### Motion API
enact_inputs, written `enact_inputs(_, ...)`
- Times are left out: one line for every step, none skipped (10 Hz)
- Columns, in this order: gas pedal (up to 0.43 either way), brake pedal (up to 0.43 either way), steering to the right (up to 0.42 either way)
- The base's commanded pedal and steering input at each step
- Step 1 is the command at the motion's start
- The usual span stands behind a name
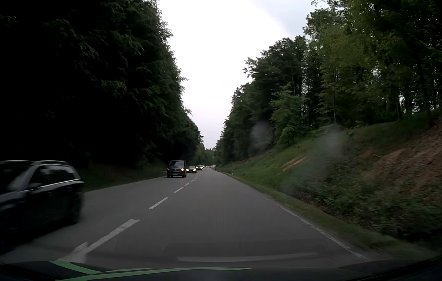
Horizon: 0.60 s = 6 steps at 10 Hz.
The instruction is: Follow the waypoints while adhering to traffic rules and regulations
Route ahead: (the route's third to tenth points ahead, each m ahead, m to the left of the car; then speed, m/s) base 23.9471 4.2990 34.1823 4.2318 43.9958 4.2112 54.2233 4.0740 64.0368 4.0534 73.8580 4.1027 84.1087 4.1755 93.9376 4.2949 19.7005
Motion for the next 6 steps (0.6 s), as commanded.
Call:
enact_inputs(0.079, 0.0, -0.003)
enact_inputs(0.087, 0.0, -0.003)
enact_inputs(0.098, 0.0, -0.003)
enact_inputs(0.098, 0.0, -0.004)
enact_inputs(0.098, 0.0, -0.005)
enact_inputs(0.11, 0.0, -0.005)
